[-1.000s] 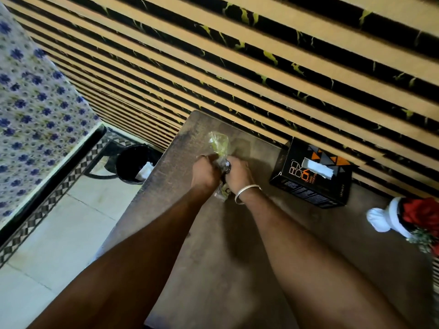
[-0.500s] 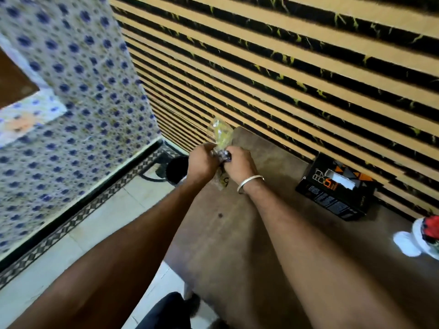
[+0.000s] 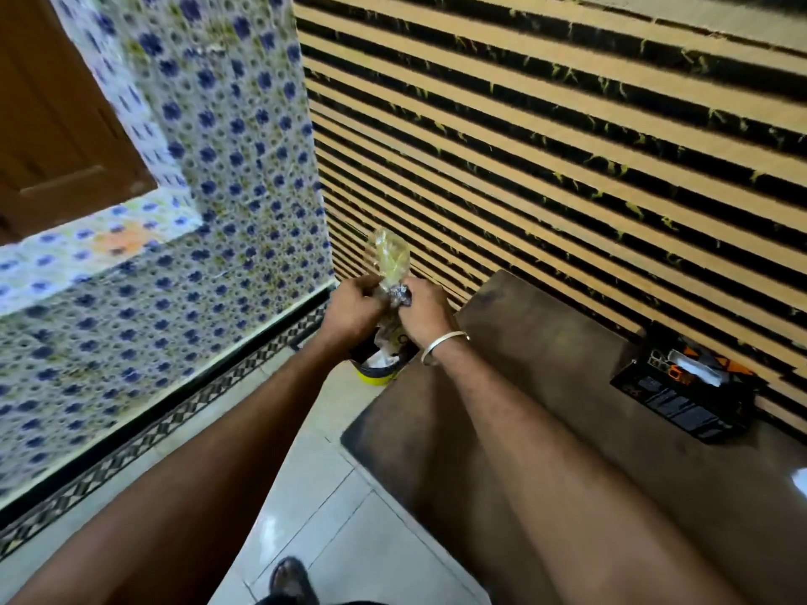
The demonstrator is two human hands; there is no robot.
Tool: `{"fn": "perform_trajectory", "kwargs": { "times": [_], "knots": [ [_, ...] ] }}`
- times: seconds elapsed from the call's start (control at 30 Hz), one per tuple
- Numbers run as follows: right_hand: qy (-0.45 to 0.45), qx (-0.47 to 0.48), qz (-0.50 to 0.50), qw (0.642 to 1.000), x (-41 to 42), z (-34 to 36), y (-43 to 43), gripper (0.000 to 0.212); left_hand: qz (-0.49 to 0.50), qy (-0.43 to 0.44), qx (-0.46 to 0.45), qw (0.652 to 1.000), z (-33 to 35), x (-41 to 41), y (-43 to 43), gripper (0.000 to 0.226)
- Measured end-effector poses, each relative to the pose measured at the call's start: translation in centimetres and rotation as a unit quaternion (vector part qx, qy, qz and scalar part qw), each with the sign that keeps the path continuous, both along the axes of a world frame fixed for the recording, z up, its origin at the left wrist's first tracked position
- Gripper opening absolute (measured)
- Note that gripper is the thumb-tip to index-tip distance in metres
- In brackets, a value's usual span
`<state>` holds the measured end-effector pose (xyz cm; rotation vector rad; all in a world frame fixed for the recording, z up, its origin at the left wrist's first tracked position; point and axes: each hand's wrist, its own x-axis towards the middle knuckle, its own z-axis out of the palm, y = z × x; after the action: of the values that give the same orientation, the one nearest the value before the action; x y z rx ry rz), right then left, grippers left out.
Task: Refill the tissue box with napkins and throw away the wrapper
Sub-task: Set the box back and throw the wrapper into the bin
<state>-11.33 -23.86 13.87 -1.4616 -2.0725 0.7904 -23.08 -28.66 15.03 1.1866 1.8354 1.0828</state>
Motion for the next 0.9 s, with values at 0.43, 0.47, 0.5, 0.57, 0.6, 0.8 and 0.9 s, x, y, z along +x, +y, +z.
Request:
{"fn": "perform_trajectory", "kwargs": {
  "times": [0.43, 0.47, 0.5, 0.57, 0.6, 0.8, 0.9],
  "knots": [
    [0.029, -0.059, -0.095, 0.993, -15.8, -1.4, 1.8, 0.02, -0.16, 0.139, 0.02, 0.977, -1.5, -17.0, 2.0, 0.069],
    [0.021, -0.062, -0.097, 0.993, -16.1, -1.4, 2.2, 0.019, -0.158, 0.14, 0.021, 0.977, -1.8, -17.3, 2.5, 0.066],
    [0.016, -0.064, -0.097, 0.993, -16.7, -1.7, 3.0, 0.017, -0.155, 0.137, 0.022, 0.978, -2.4, -17.8, 3.3, 0.062],
    [0.018, -0.082, -0.101, 0.991, -17.4, -2.3, 4.2, 0.016, -0.152, 0.131, 0.028, 0.979, -3.1, -18.3, 4.6, 0.056],
    [0.02, -0.095, -0.101, 0.99, -17.6, -2.5, 4.7, 0.016, -0.153, 0.133, 0.028, 0.979, -3.4, -18.5, 5.3, 0.055],
    [0.066, -0.201, -0.066, 0.975, -19.3, -5.4, 10.4, 0.02, -0.155, 0.172, 0.027, 0.972, -6.5, -20.5, 11.6, 0.038],
    [0.08, -0.254, -0.054, 0.962, -19.9, -7.8, 14.8, 0.021, -0.153, 0.184, 0.014, 0.971, -9.0, -21.7, 16.1, 0.034]
  ]
}}
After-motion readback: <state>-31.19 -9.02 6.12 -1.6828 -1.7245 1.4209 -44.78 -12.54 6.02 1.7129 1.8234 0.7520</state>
